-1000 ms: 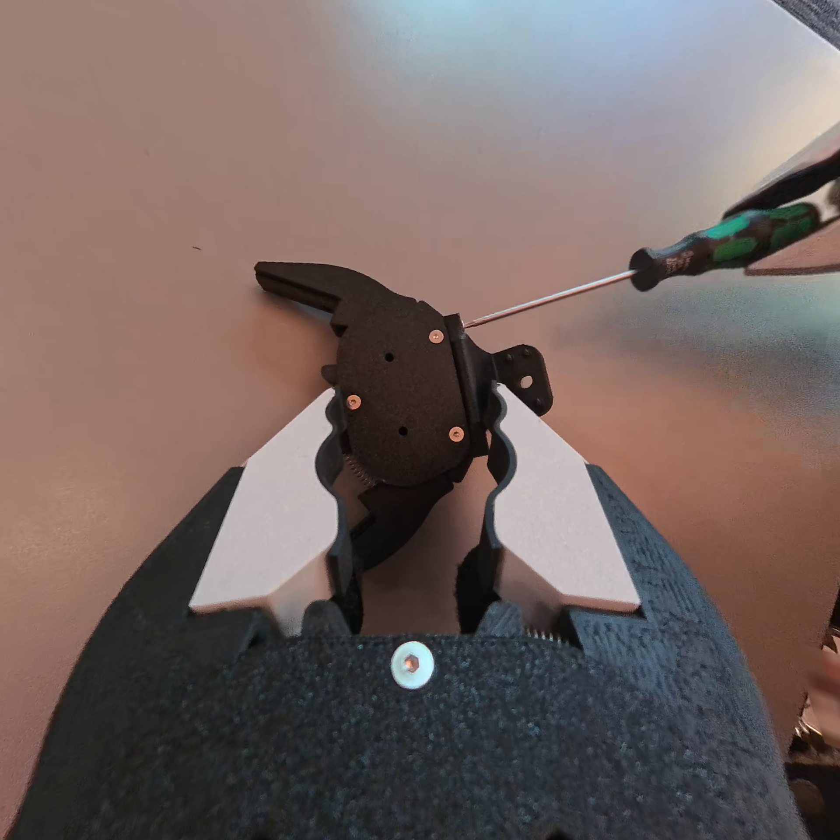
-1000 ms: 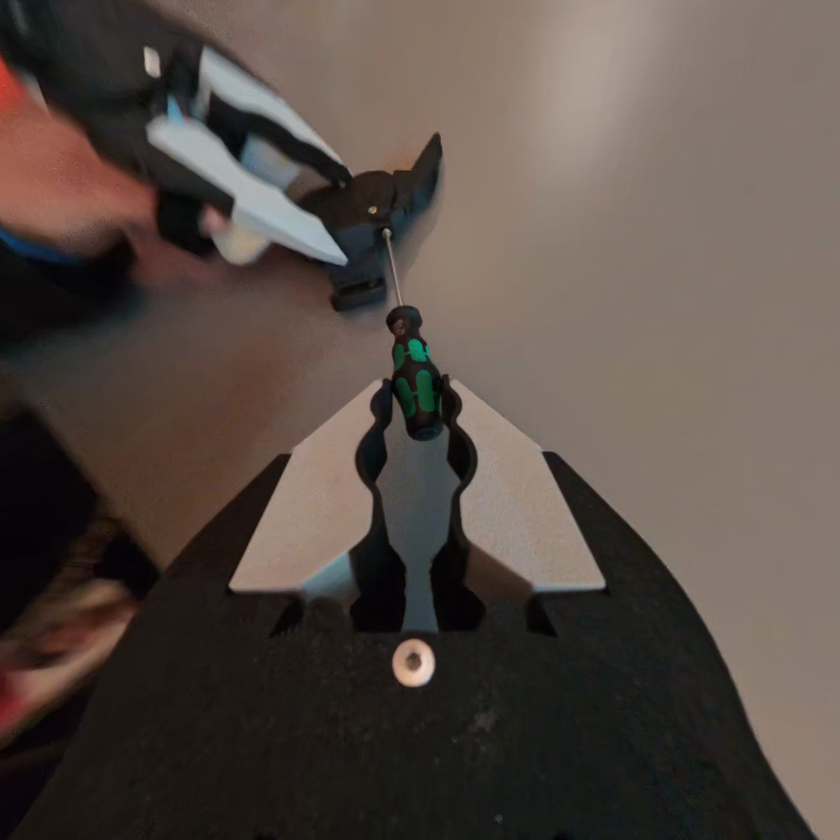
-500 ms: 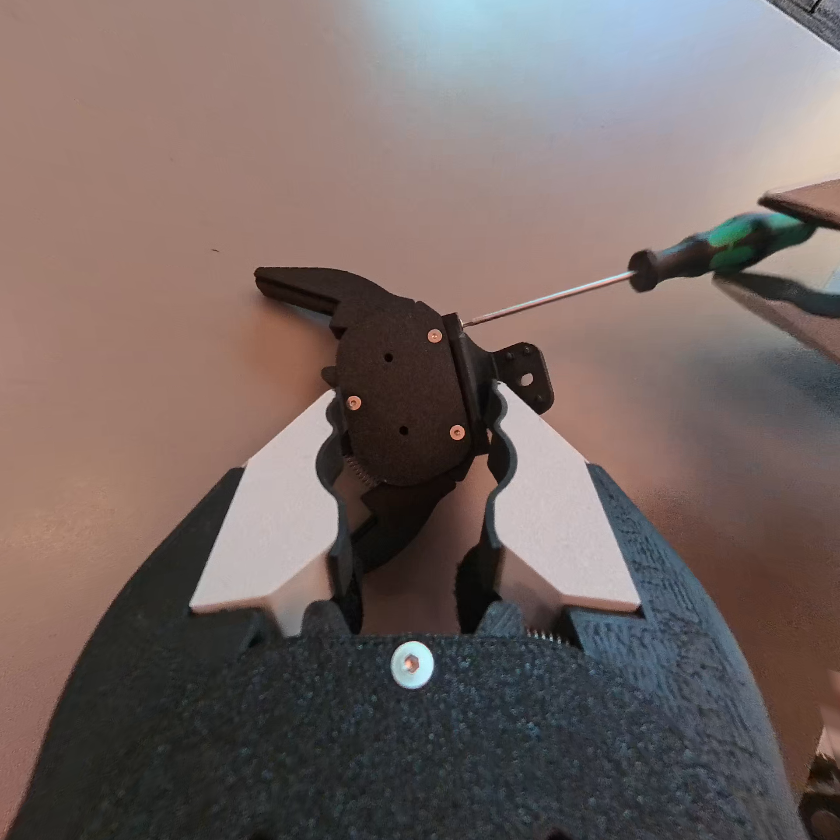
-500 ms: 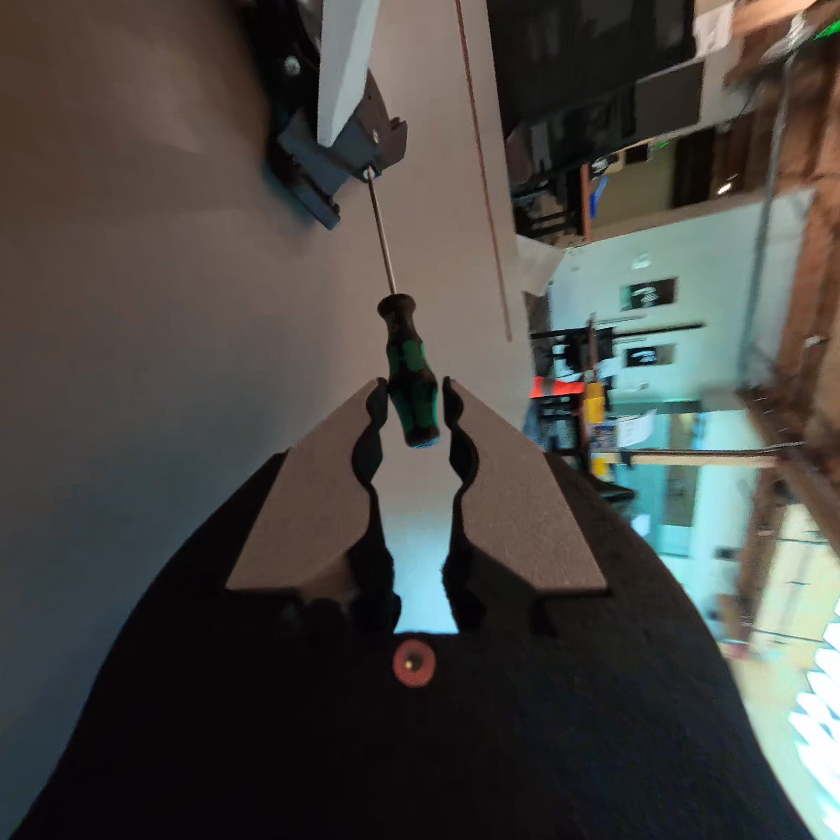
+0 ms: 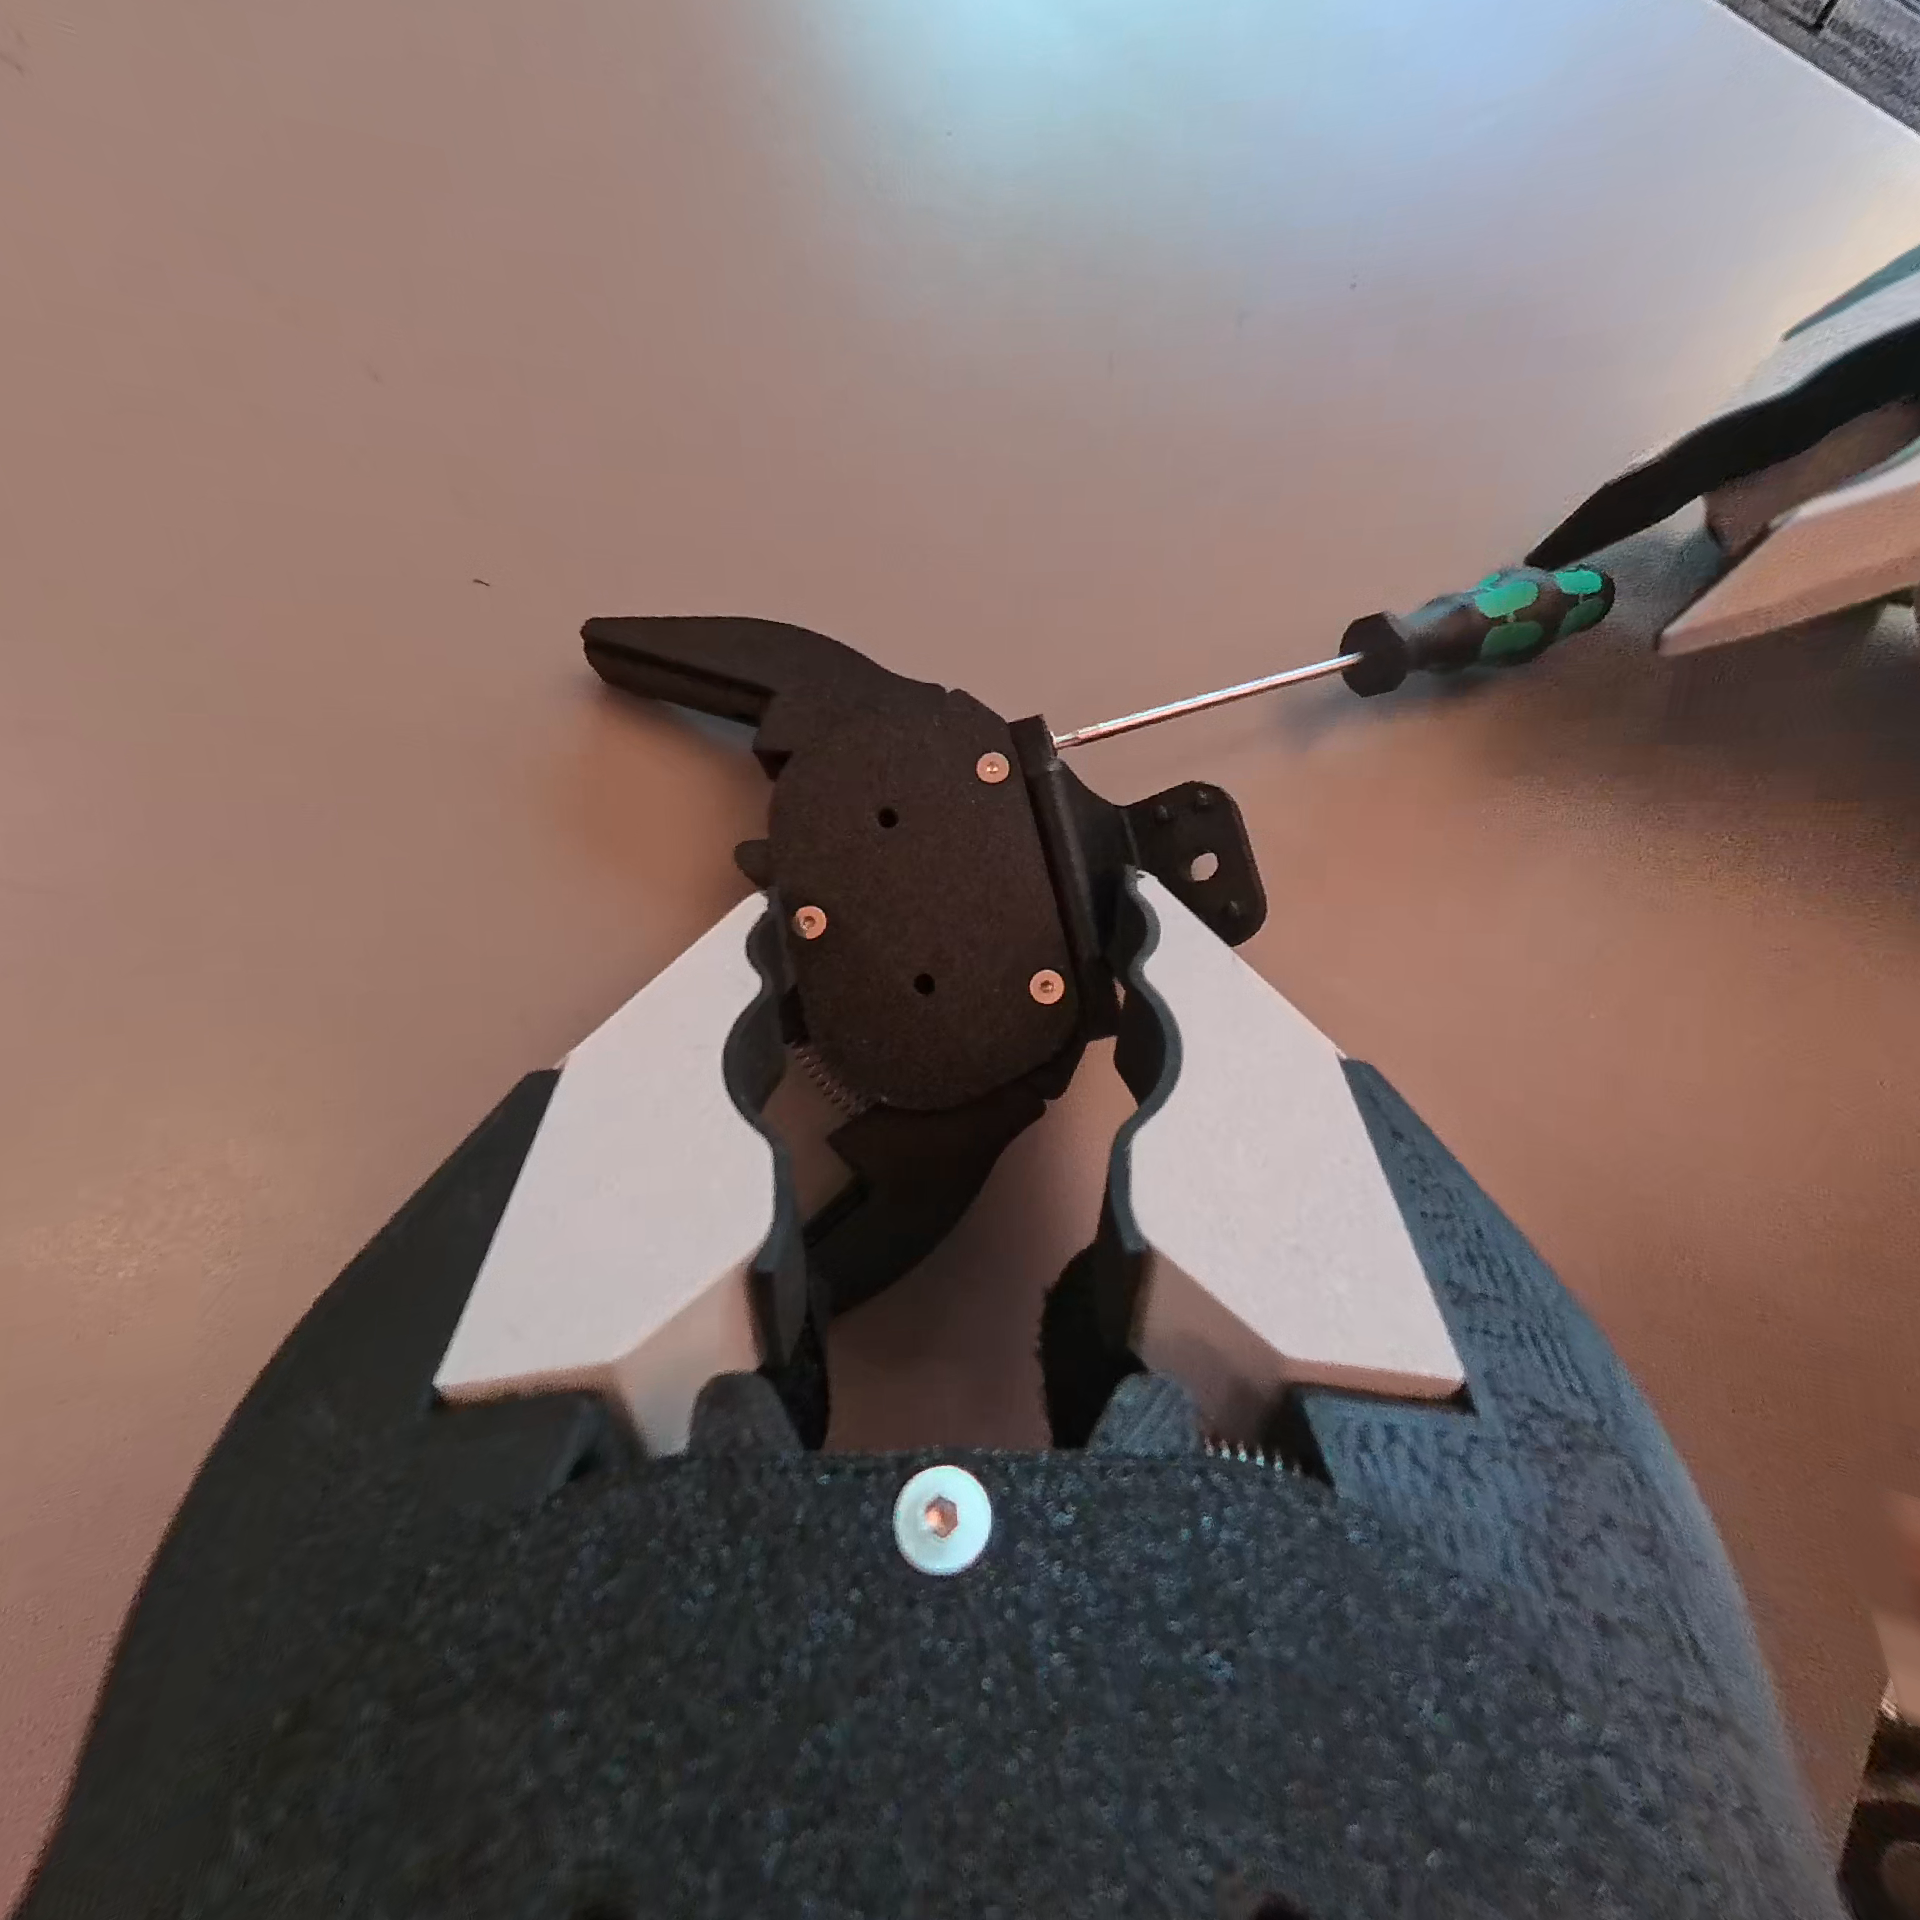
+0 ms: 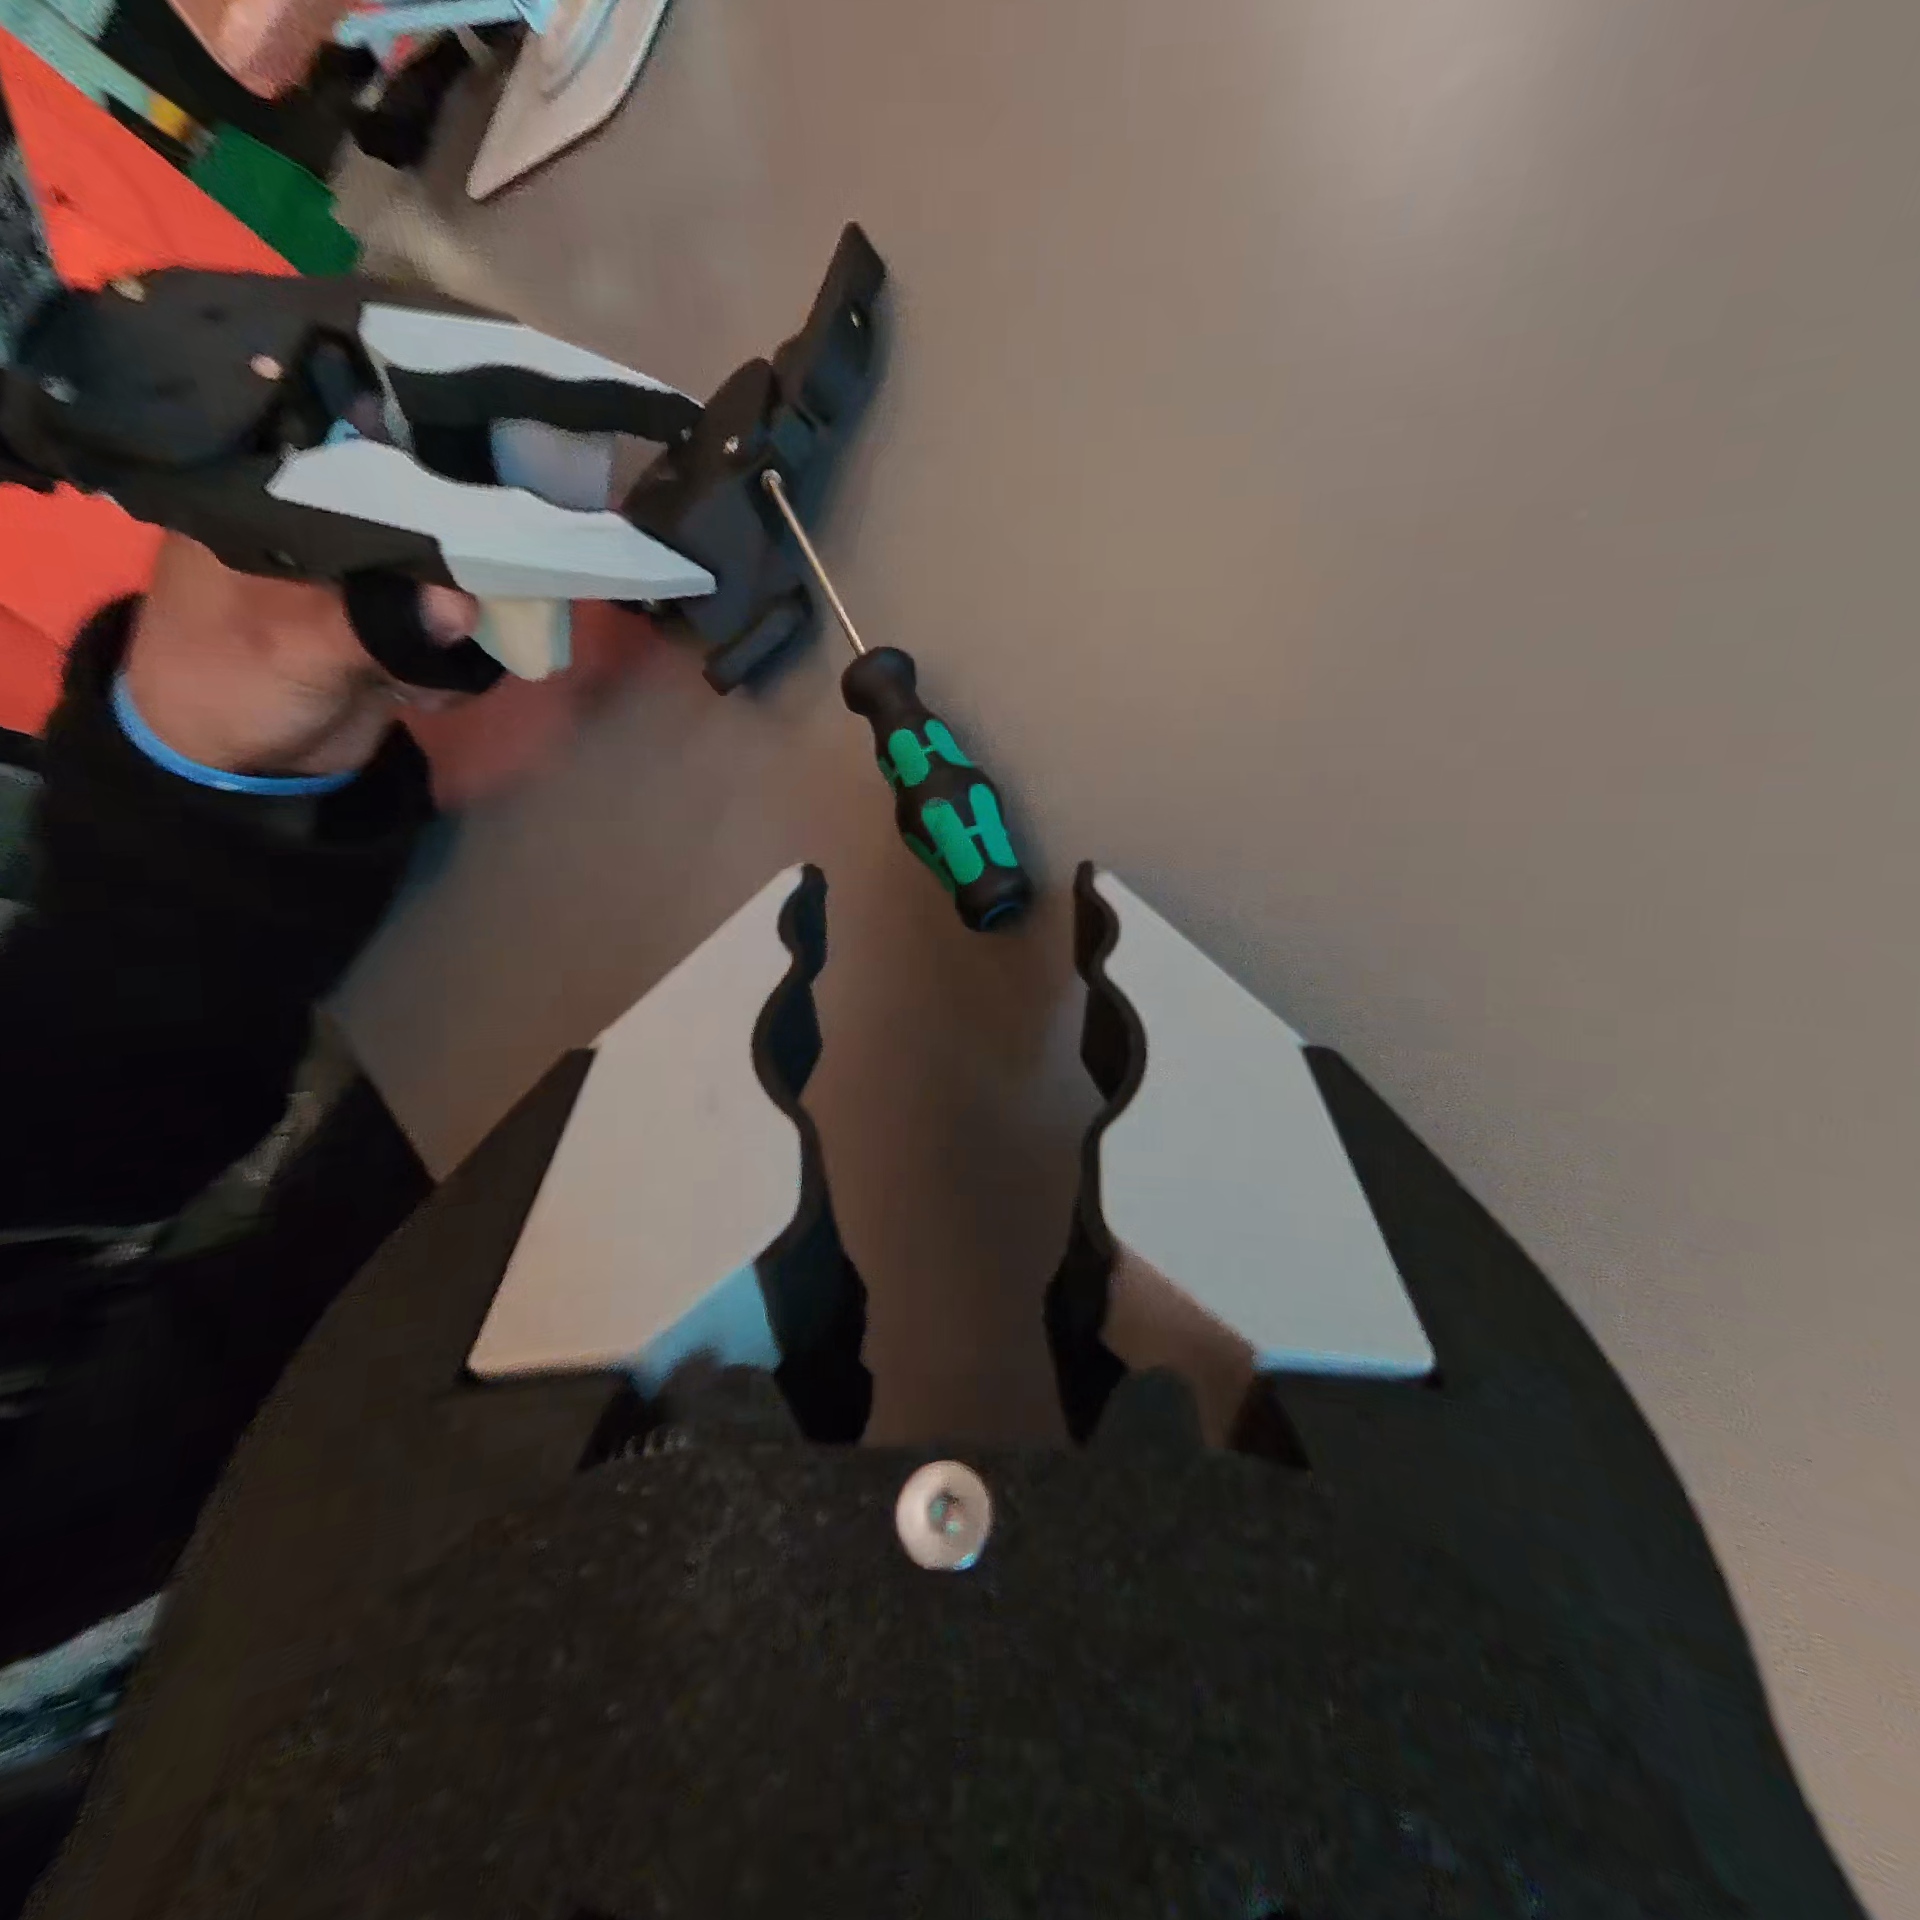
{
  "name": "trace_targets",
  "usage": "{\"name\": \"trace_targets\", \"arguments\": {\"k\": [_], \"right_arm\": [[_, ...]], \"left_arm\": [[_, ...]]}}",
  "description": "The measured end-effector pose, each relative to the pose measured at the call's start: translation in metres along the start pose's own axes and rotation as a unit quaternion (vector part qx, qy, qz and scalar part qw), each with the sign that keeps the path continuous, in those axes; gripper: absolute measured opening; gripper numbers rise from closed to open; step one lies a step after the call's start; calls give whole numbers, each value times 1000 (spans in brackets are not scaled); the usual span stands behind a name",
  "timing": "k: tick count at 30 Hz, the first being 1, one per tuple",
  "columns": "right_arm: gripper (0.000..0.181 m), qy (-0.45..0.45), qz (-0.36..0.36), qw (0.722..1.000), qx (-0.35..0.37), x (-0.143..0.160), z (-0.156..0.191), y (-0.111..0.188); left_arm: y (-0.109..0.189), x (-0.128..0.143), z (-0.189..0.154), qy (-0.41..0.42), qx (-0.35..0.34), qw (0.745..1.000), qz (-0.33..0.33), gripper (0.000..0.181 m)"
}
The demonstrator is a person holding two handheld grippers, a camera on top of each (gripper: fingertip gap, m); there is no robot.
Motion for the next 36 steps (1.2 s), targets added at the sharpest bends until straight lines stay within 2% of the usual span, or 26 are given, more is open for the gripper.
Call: {"name": "trace_targets", "arguments": {"k": [3,5,7,10,11,12,13,14,15,18,19,20,22,24,26,29,30,35,36], "right_arm": [[35,-22,16,999,-33,-1,2,-6],[20,-18,38,998,-39,1,4,-12],[19,7,50,998,-32,4,6,-14],[19,118,46,992,26,1,11,-10],[18,186,51,979,68,-2,14,-7],[18,267,63,954,119,-5,18,-5],[18,354,72,915,179,-9,21,-3],[18,441,78,861,242,-13,26,0],[18,529,80,789,303,-18,33,2],[18,729,76,522,437,-23,52,1],[18,754,67,473,450,-22,55,0],[17,761,64,462,451,-20,55,-2],[18,759,61,467,449,-23,54,0],[18,749,60,483,448,-26,51,1],[18,732,56,519,438,-25,49,0],[18,685,67,597,412,-19,37,-1],[18,675,73,614,404,-17,34,-1],[19,637,66,667,380,-11,23,-6],[24,632,60,674,378,-12,23,-6]], "left_arm": [[0,0,0,0,0,1000,0,63],[0,0,0,1,-1,1000,0,63],[0,0,0,1,-2,1000,-1,63],[0,0,0,1,-1,1000,-1,63],[0,0,0,1,-1,1000,-1,63],[0,0,0,1,-1,1000,-1,63],[0,0,0,1,-1,1000,-1,63],[0,0,0,2,-1,1000,-1,63],[0,0,1,2,-2,1000,-1,63],[0,0,2,6,-8,1000,-2,63],[0,0,3,8,-10,1000,-2,63],[0,0,3,9,-10,1000,-3,63],[0,0,3,8,-9,1000,-2,63],[0,0,3,8,-8,1000,-2,63],[0,0,3,8,-8,1000,-2,63],[0,0,3,8,-7,1000,-2,63],[0,0,3,7,-7,1000,-2,63],[0,0,3,7,-7,1000,-2,63],[0,0,3,7,-7,1000,-2,63]]}}
Point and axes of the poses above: each gripper's, where its closed fingertips meet, y back along the fingers, x out of its underside, z = x × y across the jaws, the point moved 2 cm from there along y, back along the fingers, and after that the axes turned 3 degrees about -x, right-handed, at the moved point
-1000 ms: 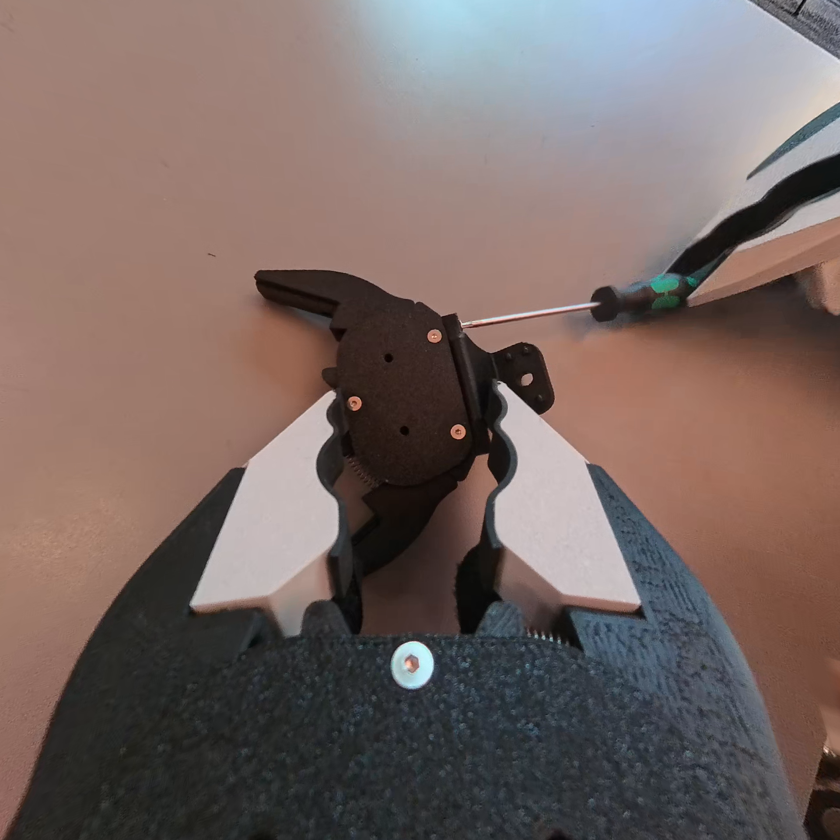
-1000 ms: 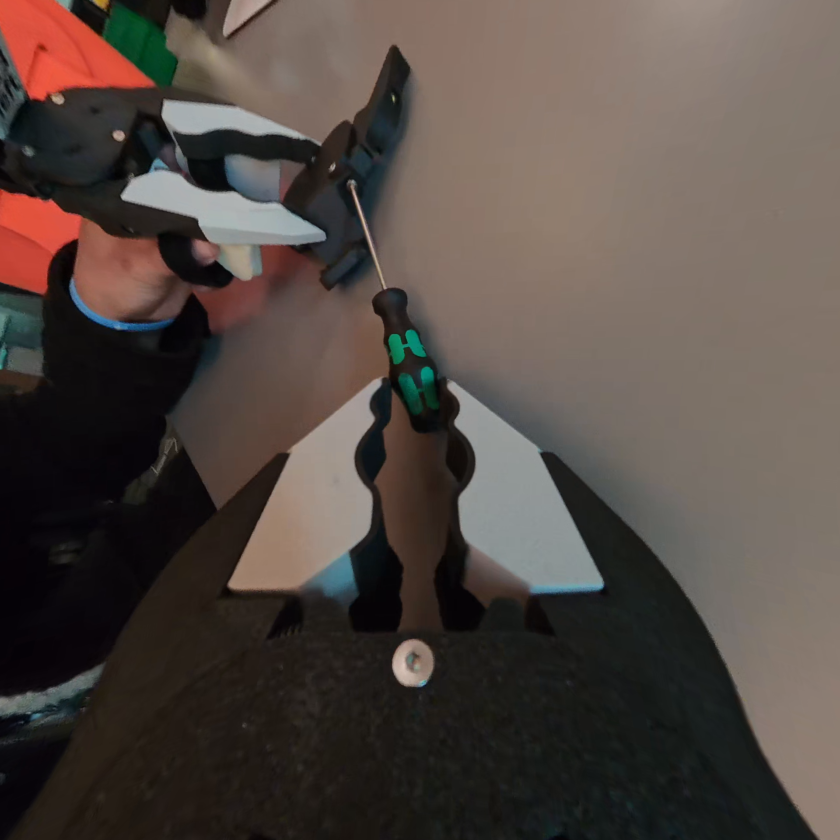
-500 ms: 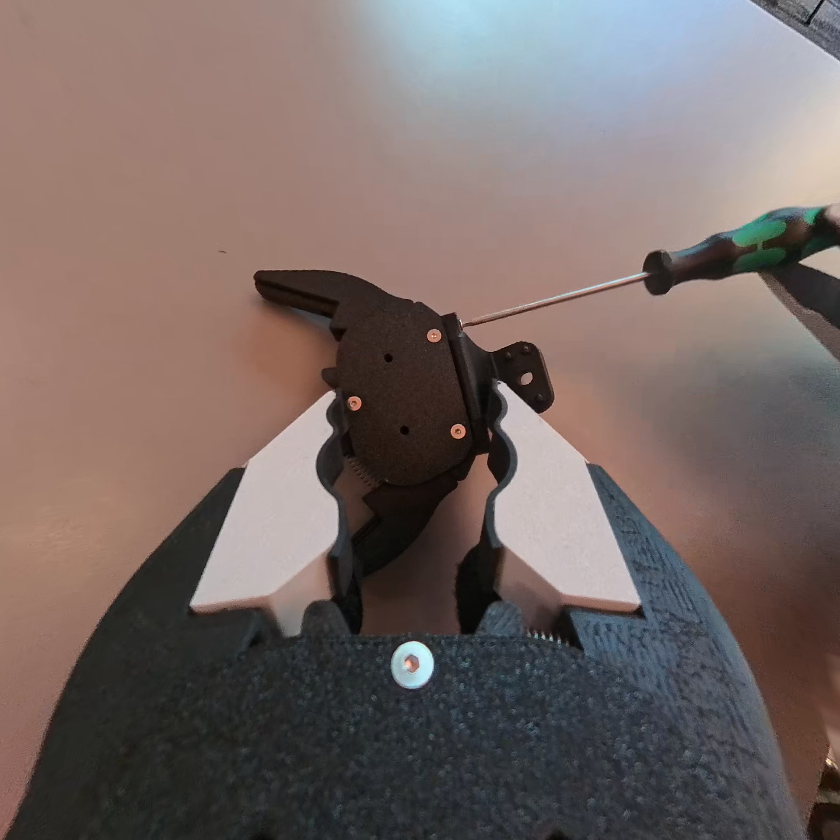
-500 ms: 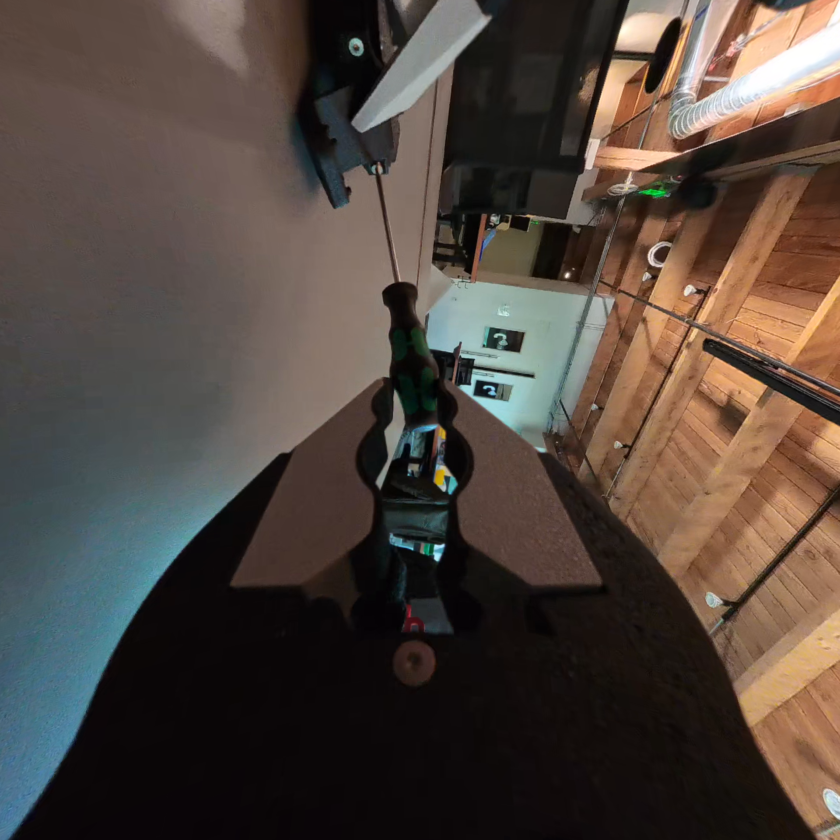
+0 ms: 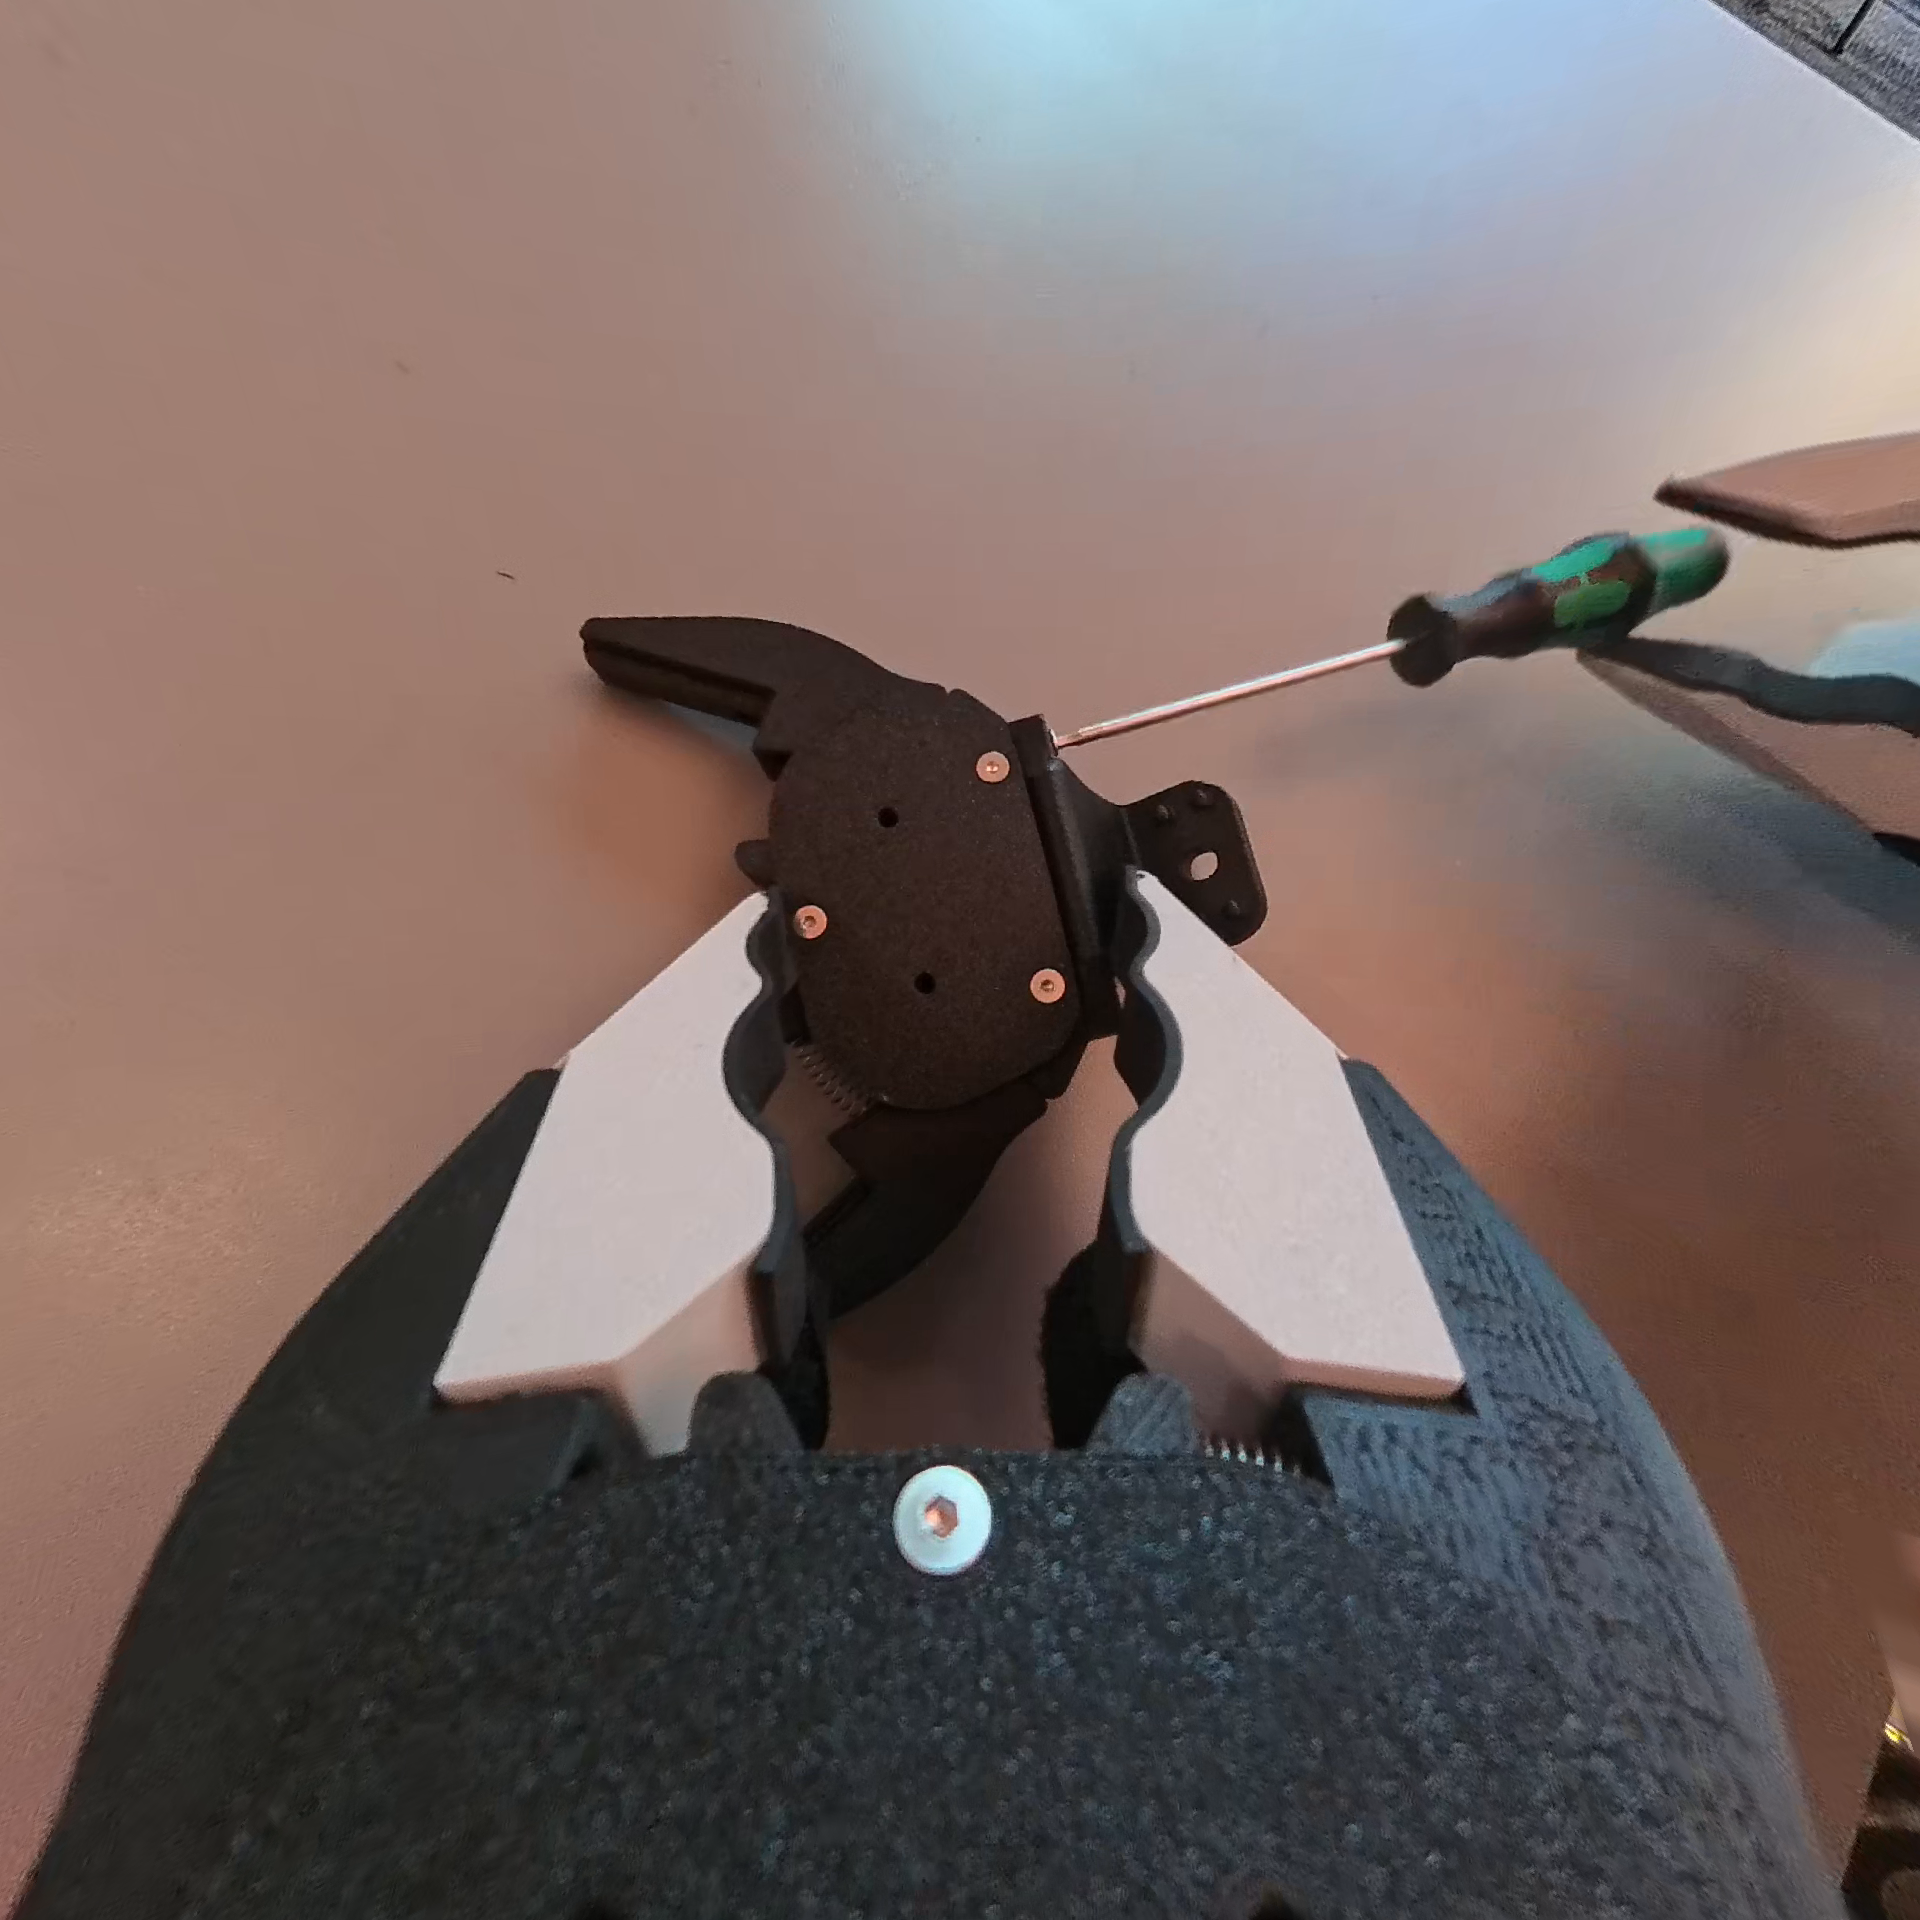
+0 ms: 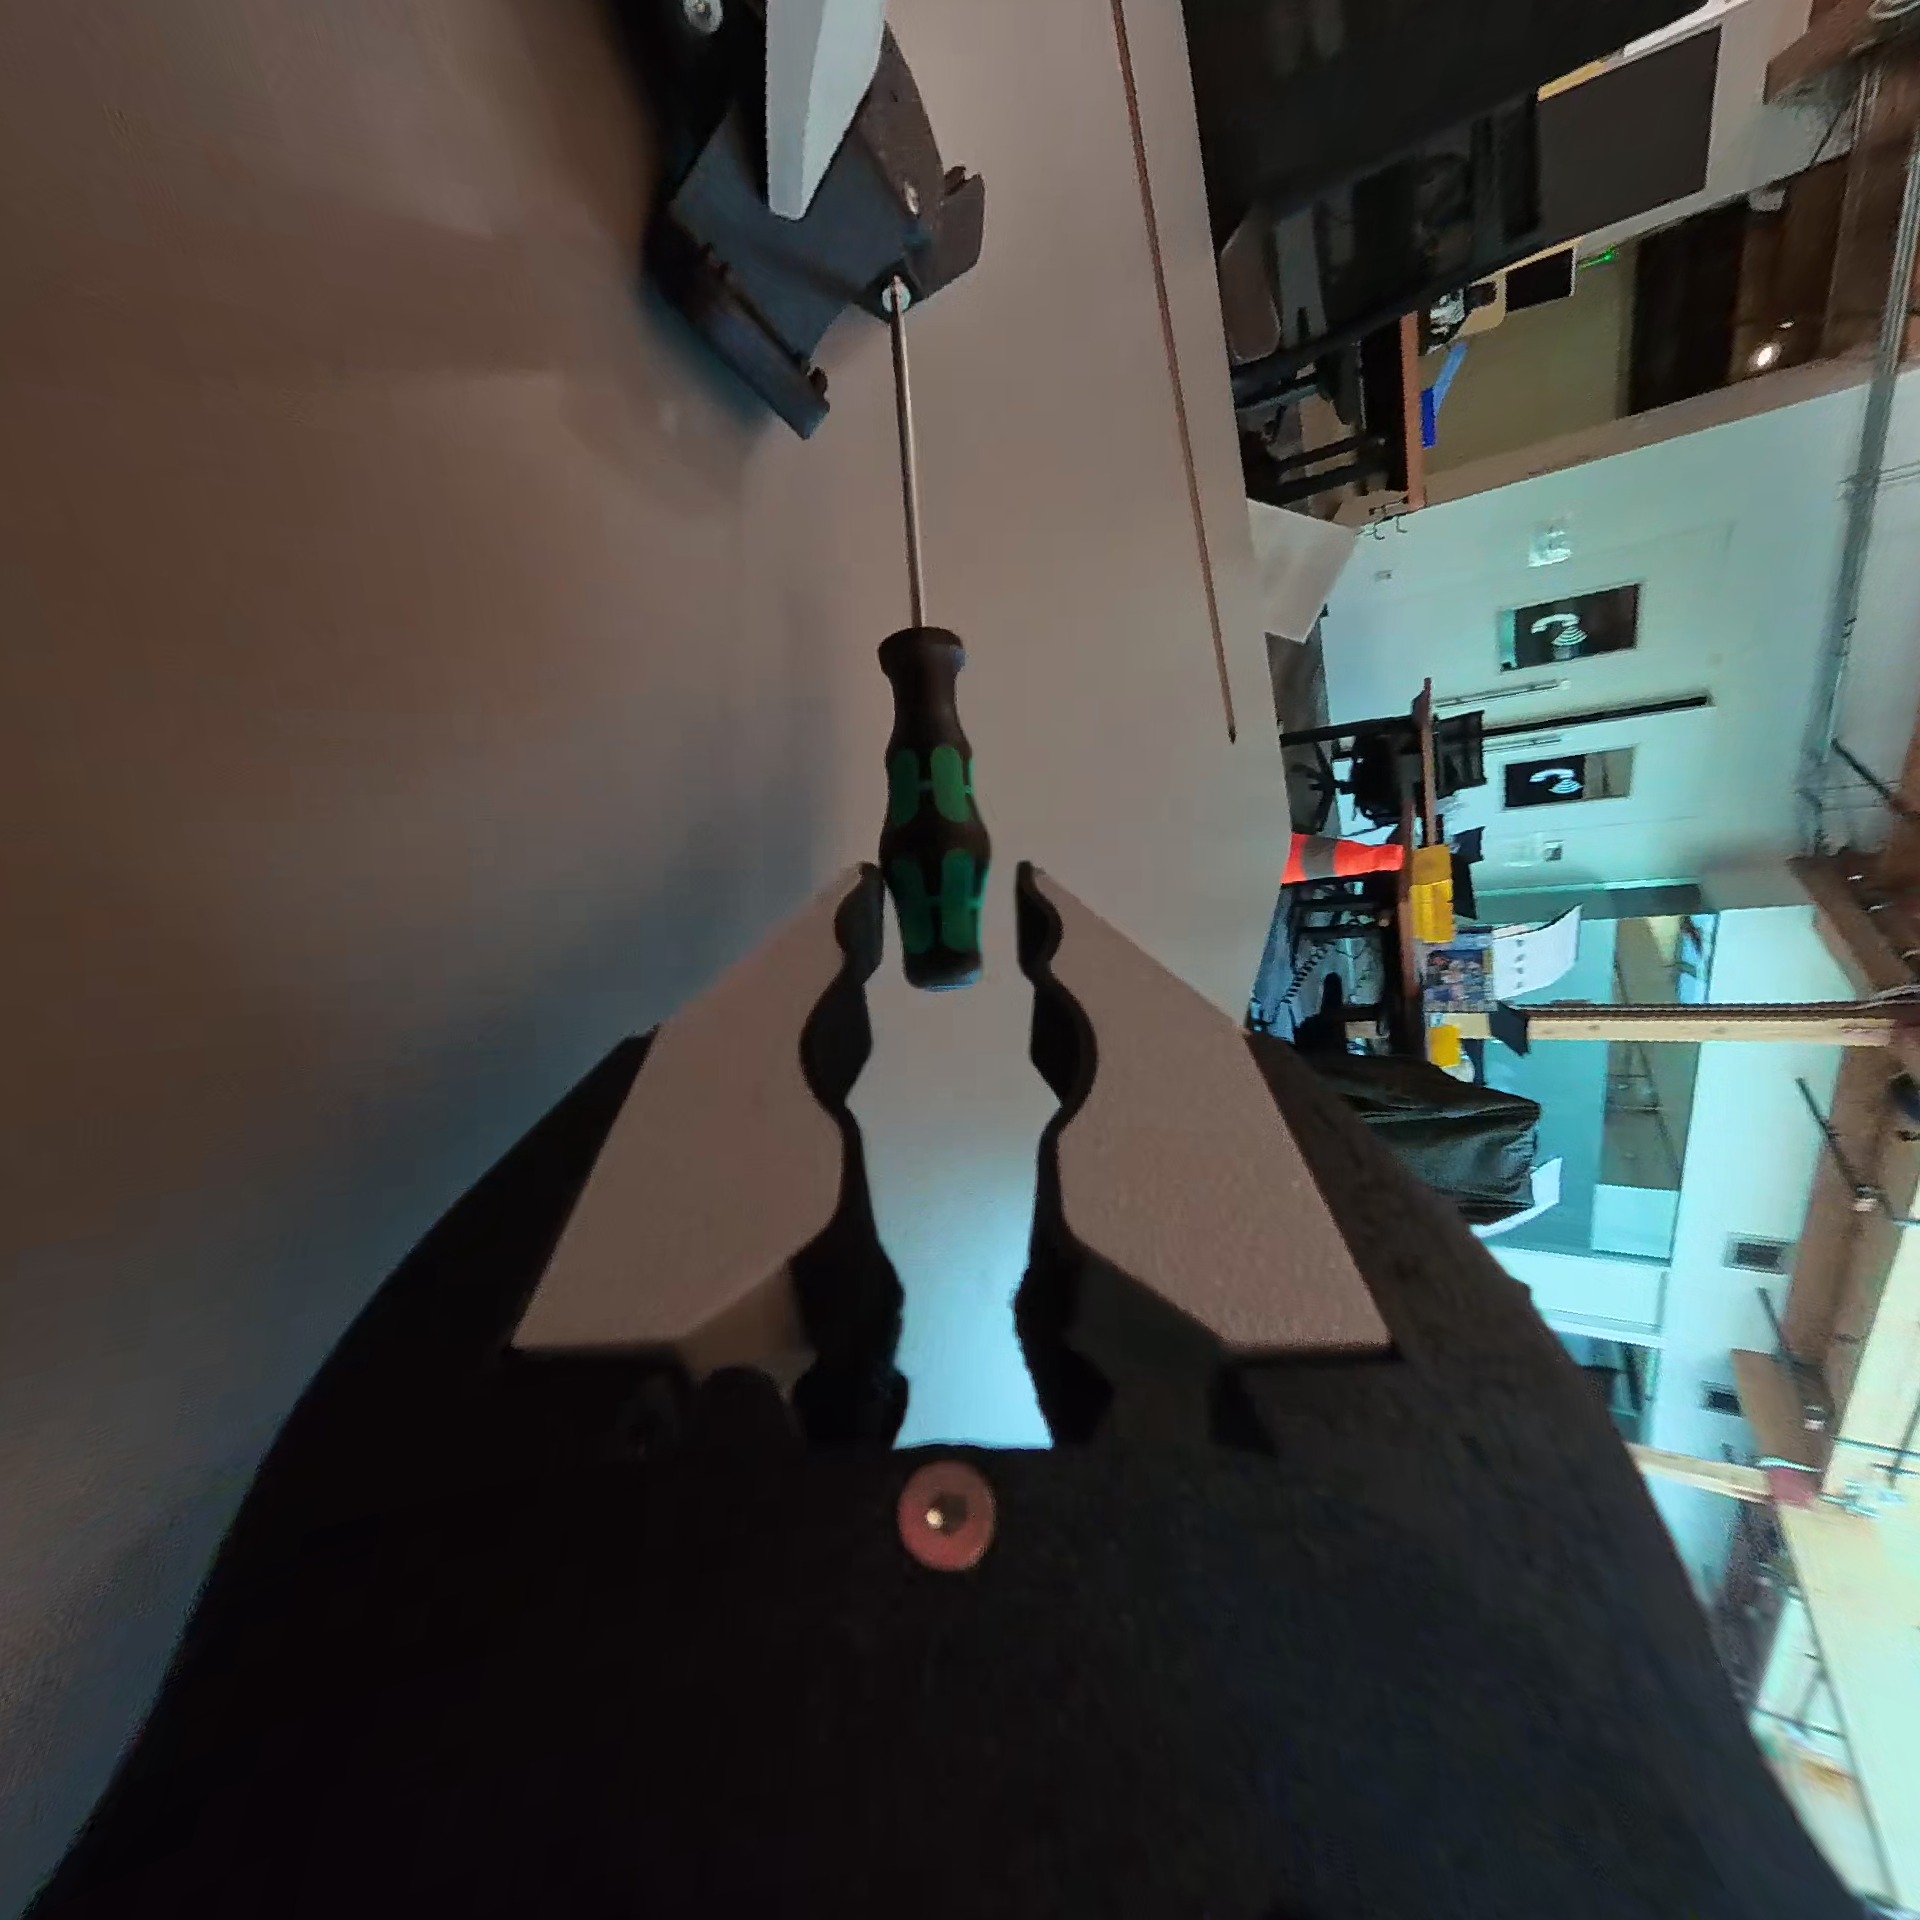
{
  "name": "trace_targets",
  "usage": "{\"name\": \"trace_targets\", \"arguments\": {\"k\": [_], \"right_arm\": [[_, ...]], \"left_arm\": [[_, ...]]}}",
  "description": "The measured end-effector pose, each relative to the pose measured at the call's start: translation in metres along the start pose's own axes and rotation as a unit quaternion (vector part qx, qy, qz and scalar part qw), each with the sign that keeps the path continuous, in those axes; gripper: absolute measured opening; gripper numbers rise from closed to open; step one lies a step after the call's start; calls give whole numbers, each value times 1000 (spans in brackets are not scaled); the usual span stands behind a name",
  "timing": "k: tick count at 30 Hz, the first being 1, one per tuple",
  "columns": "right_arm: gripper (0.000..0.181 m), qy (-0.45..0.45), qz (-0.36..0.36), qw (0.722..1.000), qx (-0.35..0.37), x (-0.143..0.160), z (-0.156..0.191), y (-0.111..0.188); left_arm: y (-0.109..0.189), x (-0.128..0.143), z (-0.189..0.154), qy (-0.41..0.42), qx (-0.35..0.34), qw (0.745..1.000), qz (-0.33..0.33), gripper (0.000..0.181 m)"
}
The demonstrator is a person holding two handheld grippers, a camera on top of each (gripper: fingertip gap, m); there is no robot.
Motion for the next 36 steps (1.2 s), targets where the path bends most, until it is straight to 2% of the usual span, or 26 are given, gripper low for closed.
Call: {"name": "trace_targets", "arguments": {"k": [4,7,9,11,14,15,17,21,23,26,27,28,30,32,33,34,35,36], "right_arm": [[41,-49,-4,998,-46,1,6,-2],[57,-157,-41,979,-124,-2,12,3],[64,-281,-76,935,-203,-4,11,8],[66,-412,-92,863,-279,1,9,10],[62,-554,-106,735,-376,5,10,12],[56,-579,-93,714,-383,9,11,9],[53,-589,-84,691,-410,8,17,8],[23,-606,-68,663,-434,1,22,4],[20,-600,-52,650,-464,-4,28,4],[18,-583,-40,668,-461,-4,29,3],[18,-572,-41,687,-446,-3,27,2],[18,-551,-41,719,-420,-1,23,1],[18,-466,-33,810,-355,0,13,2],[17,-318,-25,912,-256,-2,2,4],[17,-235,-20,951,-198,-5,-3,6],[17,-149,-13,979,-137,-8,-8,8],[17,-60,-7,995,-77,-12,-11,10],[17,27,0,999,-19,-16,-13,12]], "left_arm": [[0,0,0,0,0,1000,0,63],[0,0,0,0,1,1000,0,63],[0,0,0,0,1,1000,0,63],[0,0,0,0,1,1000,0,63],[0,0,0,0,1,1000,0,63],[0,0,0,0,1,1000,0,63],[0,0,0,0,1,1000,0,63],[0,0,0,0,1,1000,0,63],[0,0,0,0,1,1000,0,63],[0,0,0,0,1,1000,0,63],[0,0,0,0,1,1000,0,63],[0,0,0,-1,2,1000,0,63],[0,0,-1,-1,2,1000,0,63],[0,0,-1,0,2,1000,0,63],[0,0,-1,0,1,1000,0,63],[0,0,0,0,1,1000,0,63],[0,0,0,1,0,1000,0,63],[0,0,0,2,-2,1000,-1,63]]}}
Point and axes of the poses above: each gripper's, where its closed fingertips meet, y back along the fingers, x out of its underside, z = x × y across the jaws, the point moved 2 cm from there along y, back along the fingers, and after that the axes turned 3 degrees about -x, right-handed, at the moved point
